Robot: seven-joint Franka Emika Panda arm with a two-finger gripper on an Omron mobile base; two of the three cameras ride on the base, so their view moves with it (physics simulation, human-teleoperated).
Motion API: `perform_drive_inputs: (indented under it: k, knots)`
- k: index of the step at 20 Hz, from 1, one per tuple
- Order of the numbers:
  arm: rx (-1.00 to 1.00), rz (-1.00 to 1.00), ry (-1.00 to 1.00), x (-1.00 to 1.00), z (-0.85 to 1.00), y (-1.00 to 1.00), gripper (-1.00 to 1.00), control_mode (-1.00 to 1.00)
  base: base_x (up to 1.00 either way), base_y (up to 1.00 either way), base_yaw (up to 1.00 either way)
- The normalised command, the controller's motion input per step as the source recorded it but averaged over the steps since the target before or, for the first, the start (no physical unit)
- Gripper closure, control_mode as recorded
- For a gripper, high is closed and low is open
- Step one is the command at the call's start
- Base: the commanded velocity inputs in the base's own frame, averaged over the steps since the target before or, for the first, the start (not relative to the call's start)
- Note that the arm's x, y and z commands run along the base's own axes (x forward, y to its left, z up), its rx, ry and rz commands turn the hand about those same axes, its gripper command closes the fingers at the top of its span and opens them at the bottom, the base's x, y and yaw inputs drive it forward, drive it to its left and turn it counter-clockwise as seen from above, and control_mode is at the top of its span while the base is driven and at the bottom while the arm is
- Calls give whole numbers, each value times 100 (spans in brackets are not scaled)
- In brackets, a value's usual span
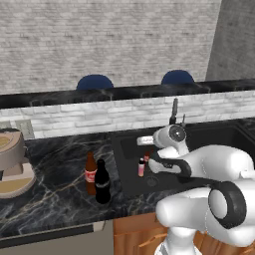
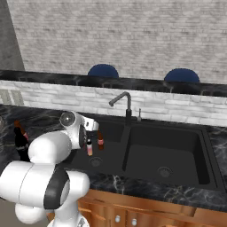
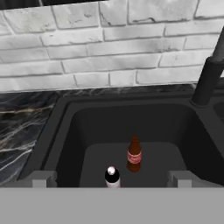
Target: Place the large bottle from the dining counter next to the other large bottle outside the sink, and place the small bottle from the dining counter next to the other small bottle inside the sink.
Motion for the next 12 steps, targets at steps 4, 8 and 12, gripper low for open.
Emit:
perform_drive_inputs:
  k: [4,8,12]
  knots:
    - [0,-4,4,-39,79,-7,-100,-100,0,0,0]
    - [0,-3,5,-47,77,-12,-100,-100,0,0,0]
    - [0,-3,7,-48,81,-11,-100,-100,0,0,0]
